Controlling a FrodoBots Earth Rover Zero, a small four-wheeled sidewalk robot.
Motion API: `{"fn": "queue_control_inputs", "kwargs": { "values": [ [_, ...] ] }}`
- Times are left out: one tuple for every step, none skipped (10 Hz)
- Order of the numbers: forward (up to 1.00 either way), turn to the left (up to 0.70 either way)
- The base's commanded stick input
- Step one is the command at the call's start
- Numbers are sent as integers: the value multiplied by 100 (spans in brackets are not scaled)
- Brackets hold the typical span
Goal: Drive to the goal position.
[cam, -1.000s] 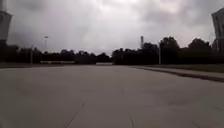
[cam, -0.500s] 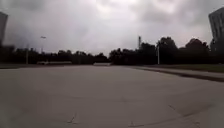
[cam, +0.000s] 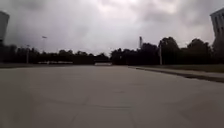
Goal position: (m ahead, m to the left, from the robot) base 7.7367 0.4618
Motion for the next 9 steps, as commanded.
{"fn": "queue_control_inputs", "kwargs": {
  "values": [
    [70, 0],
    [70, 0],
    [70, 0],
    [70, 0],
    [70, 0],
    [70, 0],
    [70, -1],
    [70, -11],
    [70, -24]
  ]
}}
